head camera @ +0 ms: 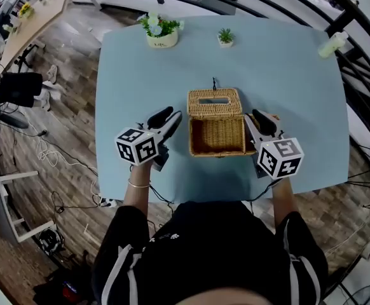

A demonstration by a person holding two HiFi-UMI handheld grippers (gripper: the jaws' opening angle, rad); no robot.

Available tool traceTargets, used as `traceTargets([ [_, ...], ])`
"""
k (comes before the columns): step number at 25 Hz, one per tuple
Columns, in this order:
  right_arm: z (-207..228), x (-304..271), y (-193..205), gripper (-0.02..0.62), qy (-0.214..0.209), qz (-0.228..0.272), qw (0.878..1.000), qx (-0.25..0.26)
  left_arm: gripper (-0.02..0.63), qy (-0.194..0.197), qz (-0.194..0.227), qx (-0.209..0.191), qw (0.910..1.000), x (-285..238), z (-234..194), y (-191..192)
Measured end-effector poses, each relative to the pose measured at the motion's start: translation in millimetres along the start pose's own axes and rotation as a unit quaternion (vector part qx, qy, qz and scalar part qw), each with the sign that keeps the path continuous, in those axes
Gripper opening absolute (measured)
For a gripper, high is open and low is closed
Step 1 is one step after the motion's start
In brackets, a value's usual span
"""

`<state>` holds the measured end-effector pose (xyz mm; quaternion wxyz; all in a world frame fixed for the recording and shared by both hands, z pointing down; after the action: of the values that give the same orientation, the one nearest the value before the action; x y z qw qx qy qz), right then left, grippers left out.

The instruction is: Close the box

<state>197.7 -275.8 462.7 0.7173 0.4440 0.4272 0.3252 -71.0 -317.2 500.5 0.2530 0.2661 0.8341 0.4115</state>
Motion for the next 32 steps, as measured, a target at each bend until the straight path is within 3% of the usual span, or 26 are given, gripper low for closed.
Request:
traceTargets([
  [6,1.7,-18.1,12.4,0.112,0.001,-0.030,0.999,0.015,0.130,0.008,-0.033,0.049,0.9982,-20.1,-22.4,19.2],
  [14,0.1,-37.3,22.6,0.117,-0.006,-0.068,0.996,0.057,0.130,0.014,-0.044,0.137,0.9896,-38.6,-44.6,33.9],
  [19,-2.4,-42.1,28.7,0.118,-0.011,-0.081,0.995,0.063,0.138,0.033,-0.028,0.226,0.9732,-44.8,-50.7,38.5],
  [26,-4.1,-47.0,33.6,0.120,-0.013,-0.092,0.993,0.077,0.141,0.050,-0.021,0.285,0.9570,-58.7,-56.6,43.8],
  [28,-5.7,-47.8,34.5,0.120,-0.015,-0.094,0.993,0.075,0.140,0.057,-0.020,0.313,0.9479,-63.9,-57.0,46.8],
  [32,-6.4,-48.3,33.8,0.117,-0.014,-0.094,0.993,0.071,0.140,0.087,-0.003,0.379,0.9215,-75.4,-54.5,49.4],
])
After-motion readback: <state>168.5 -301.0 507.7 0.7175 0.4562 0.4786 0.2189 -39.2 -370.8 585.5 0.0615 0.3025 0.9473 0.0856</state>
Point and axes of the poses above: the fingertips, and each gripper's own axes: x backward along the fingers, z to its right, y out of its underside, the point moved 5 cm from there along x, backward along the fingers, and after that the axes turned 11 degrees about z, right-handed, at the moved point
